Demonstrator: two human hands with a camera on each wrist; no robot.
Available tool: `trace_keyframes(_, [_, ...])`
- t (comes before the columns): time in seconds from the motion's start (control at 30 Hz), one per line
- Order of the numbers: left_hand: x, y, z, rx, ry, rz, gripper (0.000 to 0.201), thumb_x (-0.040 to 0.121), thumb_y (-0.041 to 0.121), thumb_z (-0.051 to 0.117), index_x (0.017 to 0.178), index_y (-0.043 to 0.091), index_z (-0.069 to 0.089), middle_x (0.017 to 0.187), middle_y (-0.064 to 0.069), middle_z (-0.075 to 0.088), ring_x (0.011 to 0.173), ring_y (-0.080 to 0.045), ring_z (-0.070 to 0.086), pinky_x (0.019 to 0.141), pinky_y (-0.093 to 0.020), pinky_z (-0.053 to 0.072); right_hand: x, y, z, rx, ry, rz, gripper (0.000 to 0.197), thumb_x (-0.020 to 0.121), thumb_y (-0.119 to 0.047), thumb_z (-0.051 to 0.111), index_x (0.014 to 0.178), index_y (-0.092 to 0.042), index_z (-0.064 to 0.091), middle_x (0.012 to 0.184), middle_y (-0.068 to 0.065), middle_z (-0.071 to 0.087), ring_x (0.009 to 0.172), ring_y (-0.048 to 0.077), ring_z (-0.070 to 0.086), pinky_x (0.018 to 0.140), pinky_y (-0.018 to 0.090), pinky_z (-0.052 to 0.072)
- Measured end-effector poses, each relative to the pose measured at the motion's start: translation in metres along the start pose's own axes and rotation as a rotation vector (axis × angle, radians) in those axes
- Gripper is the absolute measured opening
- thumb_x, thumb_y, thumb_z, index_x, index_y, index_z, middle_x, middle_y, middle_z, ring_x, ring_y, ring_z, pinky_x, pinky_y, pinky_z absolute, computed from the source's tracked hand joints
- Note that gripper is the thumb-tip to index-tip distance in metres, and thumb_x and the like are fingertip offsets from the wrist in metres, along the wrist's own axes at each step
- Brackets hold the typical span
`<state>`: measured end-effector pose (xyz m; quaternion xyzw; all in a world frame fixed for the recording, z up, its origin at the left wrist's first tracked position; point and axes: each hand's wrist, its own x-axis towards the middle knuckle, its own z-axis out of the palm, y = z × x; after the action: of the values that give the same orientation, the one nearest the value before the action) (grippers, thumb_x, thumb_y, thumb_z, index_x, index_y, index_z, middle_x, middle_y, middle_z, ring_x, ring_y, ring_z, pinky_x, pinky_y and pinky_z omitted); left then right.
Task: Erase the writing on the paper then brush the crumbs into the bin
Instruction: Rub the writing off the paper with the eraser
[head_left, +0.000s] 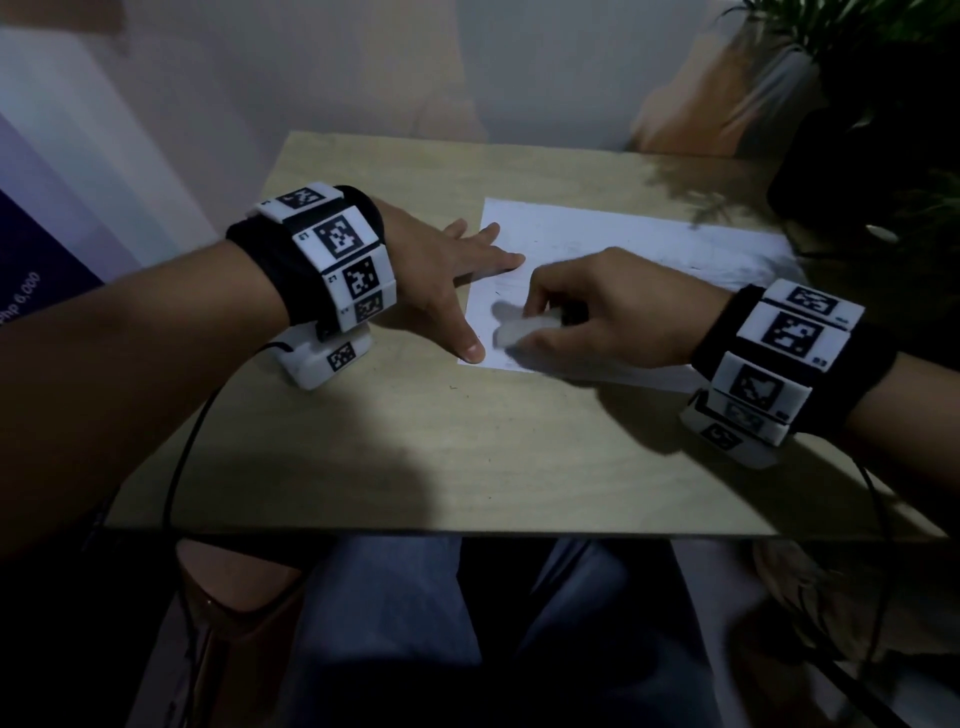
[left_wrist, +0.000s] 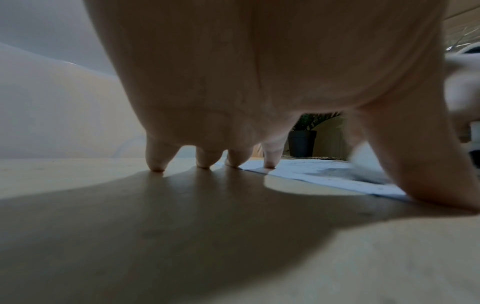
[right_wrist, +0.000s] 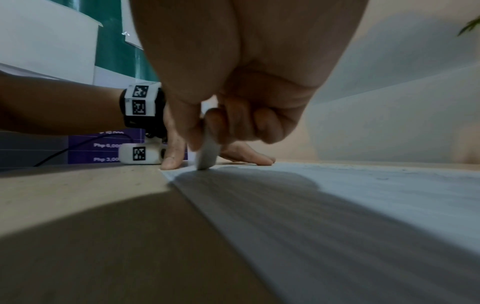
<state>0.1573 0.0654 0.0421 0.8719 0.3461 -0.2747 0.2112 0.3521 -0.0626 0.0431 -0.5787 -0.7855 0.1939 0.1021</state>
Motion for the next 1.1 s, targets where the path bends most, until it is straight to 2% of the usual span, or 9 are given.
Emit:
trace_keyframes(0.1, [-0.002, 0.002, -0.001, 0.002, -0.007, -0.014, 0.136, 0.046, 0.087, 0.068, 0.155, 0.057, -0.01, 0.162, 0.023, -0.029, 0.15, -0.007, -0.026, 0.125, -0.055, -0.006, 0.003, 0.002, -0.001, -0.003, -0.059, 0.003, 0.027, 0.084, -0.052, 0.073, 0.088, -0.027, 0.066, 0.069, -0.011, 0.062, 0.064, 0.004, 0.055, 0.058, 0.018, 0.039])
trace_keyframes(0.23, [-0.001, 0.003, -0.001, -0.007, -0.003, -0.003, 0.135, 0.049, 0.084, 0.07, 0.155, 0.056, -0.009, 0.163, 0.022, -0.028, 0.151, -0.008, -0.026, 0.125, -0.055, -0.007, 0.01, 0.007, 0.003, -0.129, 0.129, 0.032, 0.033, 0.086, -0.061, 0.061, 0.086, -0.028, 0.06, 0.068, -0.016, 0.057, 0.066, 0.005, 0.055, 0.062, 0.027, 0.037])
trace_keyframes(0.4, [0.002, 0.0, 0.0, -0.005, -0.002, 0.012, 0.137, 0.045, 0.094, 0.067, 0.154, 0.059, -0.009, 0.163, 0.022, -0.028, 0.15, -0.009, -0.027, 0.124, -0.056, -0.007, 0.007, 0.002, 0.0, -0.046, -0.022, -0.022, 0.028, 0.086, -0.054, 0.066, 0.092, -0.026, 0.067, 0.071, -0.015, 0.06, 0.067, 0.001, 0.056, 0.061, 0.023, 0.041])
trace_keyframes(0.5, [0.005, 0.002, 0.003, 0.028, 0.026, 0.018, 0.136, 0.046, 0.103, 0.056, 0.155, 0.056, -0.01, 0.164, 0.018, -0.028, 0.152, -0.013, -0.025, 0.124, -0.057, -0.006, 0.012, 0.011, 0.0, -0.056, 0.109, 0.007, 0.029, 0.089, -0.051, 0.066, 0.093, -0.022, 0.068, 0.074, -0.013, 0.062, 0.069, 0.004, 0.057, 0.065, 0.025, 0.04])
trace_keyframes(0.6, [0.006, 0.002, 0.004, 0.073, 0.072, 0.001, 0.125, 0.063, 0.09, 0.064, 0.157, 0.051, -0.01, 0.165, 0.016, -0.026, 0.153, -0.015, -0.023, 0.125, -0.056, -0.005, 0.014, 0.017, 0.001, -0.082, 0.214, 0.023, 0.032, 0.09, -0.049, 0.063, 0.09, -0.018, 0.068, 0.079, -0.006, 0.066, 0.074, 0.015, 0.059, 0.068, 0.032, 0.044])
trace_keyframes(0.73, [0.006, -0.001, 0.004, 0.037, 0.071, 0.012, 0.128, 0.058, 0.091, 0.068, 0.155, 0.056, -0.007, 0.165, 0.02, -0.026, 0.152, -0.011, -0.025, 0.125, -0.057, -0.005, 0.004, 0.006, 0.002, -0.063, 0.078, -0.017, 0.036, 0.084, -0.059, 0.061, 0.09, -0.024, 0.066, 0.074, -0.01, 0.064, 0.069, 0.008, 0.058, 0.065, 0.029, 0.045])
trace_keyframes(0.8, [0.007, -0.003, 0.004, 0.026, 0.065, 0.009, 0.126, 0.059, 0.089, 0.069, 0.155, 0.057, -0.007, 0.164, 0.021, -0.026, 0.152, -0.01, -0.025, 0.125, -0.057, -0.005, 0.002, 0.004, 0.002, -0.07, 0.01, -0.043, 0.03, 0.085, -0.054, 0.066, 0.092, -0.024, 0.067, 0.072, -0.011, 0.063, 0.068, 0.006, 0.057, 0.064, 0.027, 0.045])
trace_keyframes(0.97, [0.007, -0.002, 0.004, 0.022, 0.066, 0.001, 0.126, 0.061, 0.085, 0.071, 0.156, 0.055, -0.007, 0.164, 0.021, -0.026, 0.152, -0.01, -0.024, 0.126, -0.055, -0.005, 0.009, 0.014, 0.0, -0.146, 0.174, -0.008, 0.037, 0.085, -0.058, 0.057, 0.09, -0.023, 0.065, 0.069, -0.012, 0.057, 0.067, 0.012, 0.053, 0.063, 0.034, 0.041])
trace_keyframes(1.1, [0.007, -0.004, 0.004, 0.011, 0.051, 0.003, 0.127, 0.058, 0.089, 0.07, 0.154, 0.059, -0.007, 0.163, 0.024, -0.026, 0.151, -0.008, -0.025, 0.125, -0.055, -0.005, 0.001, 0.006, 0.001, -0.044, 0.004, -0.045, 0.035, 0.082, -0.058, 0.063, 0.091, -0.025, 0.069, 0.071, -0.009, 0.062, 0.067, 0.007, 0.056, 0.064, 0.028, 0.045])
